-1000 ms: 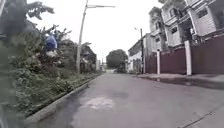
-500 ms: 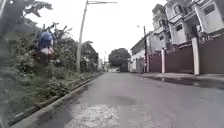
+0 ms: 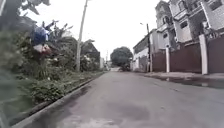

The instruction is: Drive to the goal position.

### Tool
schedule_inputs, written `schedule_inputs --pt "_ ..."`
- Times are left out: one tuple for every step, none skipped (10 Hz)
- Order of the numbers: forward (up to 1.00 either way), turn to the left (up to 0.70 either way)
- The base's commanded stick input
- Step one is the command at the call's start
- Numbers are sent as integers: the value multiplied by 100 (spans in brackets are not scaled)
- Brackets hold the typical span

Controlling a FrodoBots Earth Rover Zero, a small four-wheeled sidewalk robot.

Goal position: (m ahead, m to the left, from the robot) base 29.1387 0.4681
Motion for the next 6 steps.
schedule_inputs --pt "100 -39" --pt "100 -29" --pt "100 0" --pt "100 0" --pt "100 0" --pt "100 0"
